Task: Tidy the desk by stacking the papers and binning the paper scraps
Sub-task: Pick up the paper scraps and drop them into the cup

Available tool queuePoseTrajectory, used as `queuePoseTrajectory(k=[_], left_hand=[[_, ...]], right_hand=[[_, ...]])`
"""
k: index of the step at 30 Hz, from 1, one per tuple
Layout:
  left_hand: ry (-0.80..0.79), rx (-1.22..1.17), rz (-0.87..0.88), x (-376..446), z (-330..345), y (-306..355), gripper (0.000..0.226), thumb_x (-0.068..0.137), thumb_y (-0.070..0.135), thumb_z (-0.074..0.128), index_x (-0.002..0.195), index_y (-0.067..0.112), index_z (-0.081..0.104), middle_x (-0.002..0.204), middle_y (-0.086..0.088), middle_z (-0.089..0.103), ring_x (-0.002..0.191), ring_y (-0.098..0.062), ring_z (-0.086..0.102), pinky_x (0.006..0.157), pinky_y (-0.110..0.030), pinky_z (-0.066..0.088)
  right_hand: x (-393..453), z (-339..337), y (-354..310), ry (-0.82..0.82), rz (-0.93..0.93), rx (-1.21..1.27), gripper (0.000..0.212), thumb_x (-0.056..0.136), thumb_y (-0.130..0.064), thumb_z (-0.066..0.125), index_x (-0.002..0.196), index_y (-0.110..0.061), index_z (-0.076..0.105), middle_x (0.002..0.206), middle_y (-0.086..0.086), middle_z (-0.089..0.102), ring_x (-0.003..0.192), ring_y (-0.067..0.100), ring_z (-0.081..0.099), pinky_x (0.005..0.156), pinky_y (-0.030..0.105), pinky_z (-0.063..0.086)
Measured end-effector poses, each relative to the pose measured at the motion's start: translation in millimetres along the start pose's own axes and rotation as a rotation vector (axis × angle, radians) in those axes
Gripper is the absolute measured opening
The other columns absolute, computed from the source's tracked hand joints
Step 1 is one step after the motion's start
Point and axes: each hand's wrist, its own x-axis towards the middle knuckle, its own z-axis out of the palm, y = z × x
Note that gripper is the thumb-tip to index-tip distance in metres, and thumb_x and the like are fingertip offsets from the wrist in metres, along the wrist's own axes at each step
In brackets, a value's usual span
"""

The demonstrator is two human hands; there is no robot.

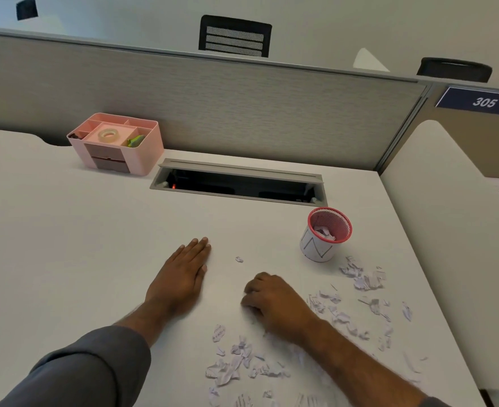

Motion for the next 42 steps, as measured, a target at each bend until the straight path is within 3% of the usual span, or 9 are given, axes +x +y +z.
queuePoseTrajectory(k=[4,8,10,13,18,24,27,38,42], left_hand=[[-0.004,-0.011,-0.008,0,-1,2,0.057,0.103,0.033,0.021,0.158,0.021,0.026,0.165,0.012,0.015,0.152,-0.003,0.008,0.125,-0.027,0.004],[-0.013,0.003,-0.013,1,-1,2,0.060,0.101,0.036,0.017,0.159,0.022,0.024,0.165,0.013,0.013,0.152,-0.002,0.006,0.125,-0.026,0.002],[-0.015,0.009,-0.014,1,-1,2,0.060,0.101,0.036,0.016,0.159,0.022,0.023,0.165,0.014,0.012,0.152,-0.002,0.006,0.125,-0.025,0.001],[-0.014,0.009,-0.020,0,0,2,0.060,0.101,0.037,0.016,0.159,0.023,0.023,0.165,0.014,0.012,0.152,-0.001,0.006,0.125,-0.024,0.001],[-0.012,0.015,-0.019,0,2,1,0.060,0.101,0.037,0.016,0.159,0.023,0.025,0.165,0.013,0.014,0.152,-0.002,0.007,0.125,-0.026,0.003],[-0.009,0.014,-0.019,1,1,2,0.060,0.101,0.037,0.016,0.159,0.023,0.024,0.165,0.013,0.013,0.152,-0.002,0.008,0.124,-0.024,0.002],[-0.003,0.014,-0.018,0,1,2,0.061,0.100,0.037,0.014,0.159,0.022,0.025,0.165,0.013,0.013,0.152,-0.003,0.009,0.124,-0.023,0.001],[0.011,0.005,-0.023,-1,0,3,0.060,0.101,0.036,0.017,0.158,0.023,0.025,0.164,0.014,0.013,0.151,0.000,0.007,0.123,-0.022,0.000],[0.009,0.002,-0.024,0,0,4,0.060,0.100,0.037,0.016,0.158,0.023,0.025,0.164,0.015,0.014,0.151,0.000,0.007,0.124,-0.023,0.000]], right_hand=[[-17,-18,17,0.045,0.222,0.041,0.027,0.094,-0.025,0.049,0.113,-0.023,0.067,0.113,-0.005,0.064,0.106,0.020,0.050,0.084,0.035,0.039],[-29,-28,18,-0.217,0.339,0.146,0.062,0.086,-0.066,0.051,0.139,-0.033,0.044,0.137,-0.008,0.045,0.123,0.016,0.039,0.098,0.035,0.039],[-33,-32,14,-0.308,0.344,0.164,0.080,0.076,-0.070,0.061,0.144,-0.035,0.035,0.139,-0.009,0.041,0.124,0.015,0.035,0.100,0.034,0.040],[-36,-29,4,-0.337,0.319,0.178,0.082,0.074,-0.048,0.077,0.143,-0.037,0.034,0.130,-0.006,0.040,0.117,0.015,0.035,0.096,0.033,0.042],[-36,-18,-6,-0.235,0.318,0.235,0.044,0.083,-0.011,0.071,0.123,-0.026,0.061,0.108,0.000,0.046,0.092,0.017,0.046,0.075,0.027,0.041],[-33,-11,-10,-0.180,0.338,0.244,0.026,0.086,0.001,0.060,0.105,-0.013,0.073,0.101,0.006,0.059,0.089,0.022,0.058,0.072,0.027,0.043],[-30,-25,-3,-0.094,0.391,0.302,0.024,0.083,0.001,0.065,0.101,-0.012,0.076,0.101,0.004,0.065,0.090,0.017,0.062,0.078,0.023,0.049],[-17,-126,51,0.485,0.691,0.523,0.018,0.078,0.000,0.076,0.088,-0.015,0.077,0.082,-0.010,0.067,0.073,-0.004,0.058,0.062,-0.002,0.040],[-7,-142,73,0.632,0.719,0.350,0.015,0.083,-0.004,0.072,0.097,-0.008,0.075,0.100,0.005,0.067,0.086,0.012,0.058,0.079,0.015,0.048]])
